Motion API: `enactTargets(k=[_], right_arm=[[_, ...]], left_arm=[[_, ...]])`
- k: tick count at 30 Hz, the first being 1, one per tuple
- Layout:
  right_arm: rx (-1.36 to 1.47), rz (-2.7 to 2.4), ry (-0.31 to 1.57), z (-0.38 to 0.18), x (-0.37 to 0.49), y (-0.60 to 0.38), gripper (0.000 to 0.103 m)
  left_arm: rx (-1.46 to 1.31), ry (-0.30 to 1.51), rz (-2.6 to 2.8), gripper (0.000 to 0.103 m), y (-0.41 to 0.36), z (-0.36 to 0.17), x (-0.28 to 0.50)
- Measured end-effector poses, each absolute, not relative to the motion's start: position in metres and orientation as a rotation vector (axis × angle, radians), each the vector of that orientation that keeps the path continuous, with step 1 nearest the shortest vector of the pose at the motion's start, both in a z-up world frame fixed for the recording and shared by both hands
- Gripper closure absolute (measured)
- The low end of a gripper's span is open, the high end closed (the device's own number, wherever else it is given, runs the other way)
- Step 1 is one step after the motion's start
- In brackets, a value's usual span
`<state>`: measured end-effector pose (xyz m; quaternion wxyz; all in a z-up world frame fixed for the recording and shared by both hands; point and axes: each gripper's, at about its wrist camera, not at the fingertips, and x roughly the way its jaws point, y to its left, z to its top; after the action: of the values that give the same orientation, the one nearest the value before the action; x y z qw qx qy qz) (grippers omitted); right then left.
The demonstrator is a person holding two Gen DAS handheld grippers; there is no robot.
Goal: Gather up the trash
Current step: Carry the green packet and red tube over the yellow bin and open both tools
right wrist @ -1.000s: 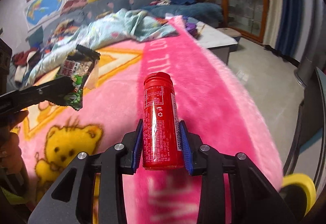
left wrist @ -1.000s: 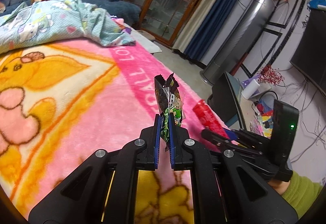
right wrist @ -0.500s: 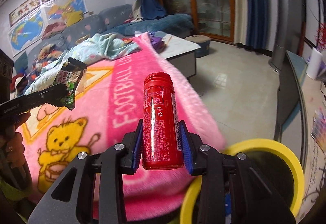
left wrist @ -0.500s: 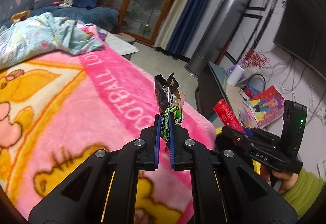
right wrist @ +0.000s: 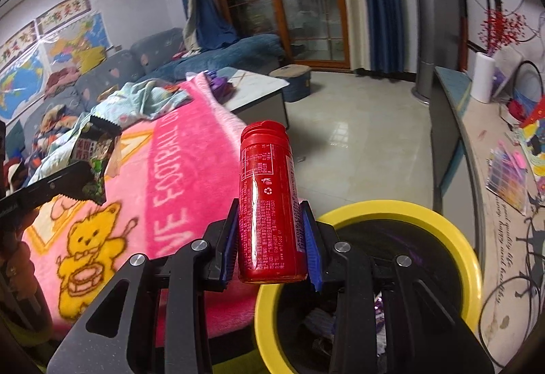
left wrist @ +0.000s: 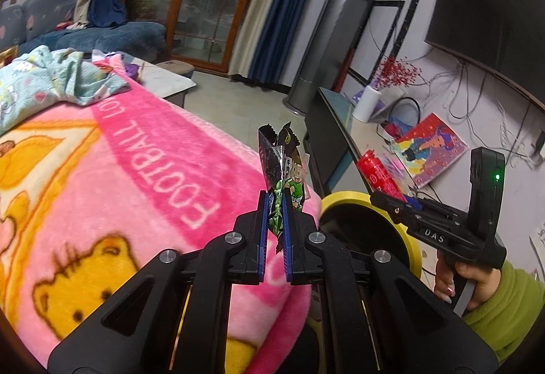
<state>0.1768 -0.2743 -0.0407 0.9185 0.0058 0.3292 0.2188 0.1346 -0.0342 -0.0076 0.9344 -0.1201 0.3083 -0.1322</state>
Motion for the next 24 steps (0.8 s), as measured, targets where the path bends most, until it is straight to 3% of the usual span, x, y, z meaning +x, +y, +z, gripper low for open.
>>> enactTargets(k=[24], right_arm=[[0.079, 0.228, 0.677, -0.048, 0.152, -0.346, 0.071]], left_arm=[[-0.127, 0.63, -0.423, 0.099, -0.116, -0.016, 0.128]])
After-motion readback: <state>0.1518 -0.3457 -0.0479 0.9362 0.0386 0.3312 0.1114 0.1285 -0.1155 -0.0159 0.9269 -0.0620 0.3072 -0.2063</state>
